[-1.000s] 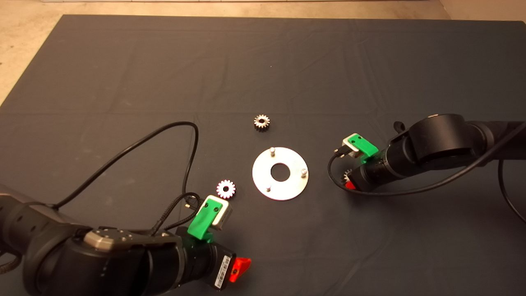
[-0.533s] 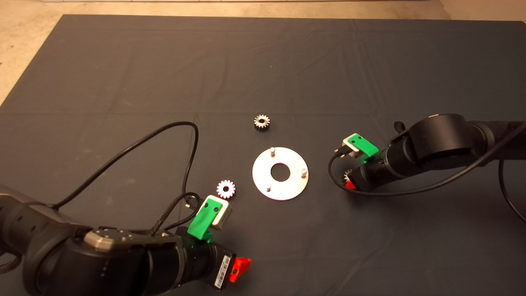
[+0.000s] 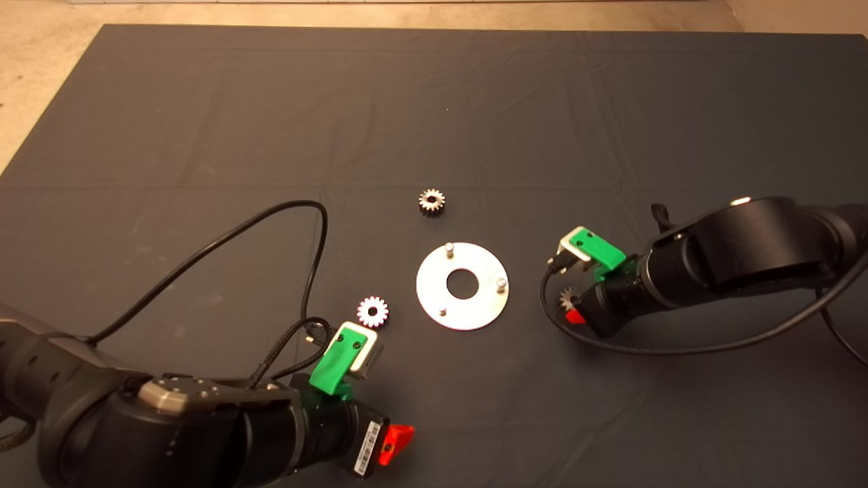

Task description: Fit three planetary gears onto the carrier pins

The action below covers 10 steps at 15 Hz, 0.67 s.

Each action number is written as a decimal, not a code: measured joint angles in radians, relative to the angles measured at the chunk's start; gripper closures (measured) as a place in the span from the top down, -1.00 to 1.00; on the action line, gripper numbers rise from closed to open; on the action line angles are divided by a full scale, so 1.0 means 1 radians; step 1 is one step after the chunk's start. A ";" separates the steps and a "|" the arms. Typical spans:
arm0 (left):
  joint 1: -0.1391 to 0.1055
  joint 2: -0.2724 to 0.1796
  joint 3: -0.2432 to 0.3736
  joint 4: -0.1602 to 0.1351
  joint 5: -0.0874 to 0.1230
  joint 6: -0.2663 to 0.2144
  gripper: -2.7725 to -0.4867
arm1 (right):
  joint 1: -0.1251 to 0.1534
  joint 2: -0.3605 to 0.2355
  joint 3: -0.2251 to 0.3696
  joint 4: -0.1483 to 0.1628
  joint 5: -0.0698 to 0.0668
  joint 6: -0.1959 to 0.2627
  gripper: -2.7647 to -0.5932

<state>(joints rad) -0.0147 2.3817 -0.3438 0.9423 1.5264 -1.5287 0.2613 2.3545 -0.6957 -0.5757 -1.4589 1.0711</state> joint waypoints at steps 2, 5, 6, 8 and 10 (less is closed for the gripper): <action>0.000 0.000 0.000 0.000 -0.001 0.000 0.75 | 0.028 0.004 0.030 0.000 0.002 0.019 -0.73; 0.000 0.000 0.000 0.000 0.000 0.000 0.75 | 0.030 0.019 0.036 0.000 0.002 0.019 -0.73; 0.000 0.000 0.000 0.000 0.000 0.000 0.75 | 0.031 0.035 0.036 0.000 0.000 0.019 -0.73; 0.000 0.000 0.000 0.000 0.000 0.000 0.75 | 0.033 0.077 0.036 0.000 0.001 0.019 -0.74; 0.000 0.000 0.000 0.000 0.000 0.000 0.75 | 0.035 0.113 0.036 0.000 0.009 0.019 -0.73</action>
<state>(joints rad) -0.0147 2.3814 -0.3438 0.9428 1.5268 -1.5287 0.2968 2.4670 -0.6594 -0.5753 -1.4500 1.0904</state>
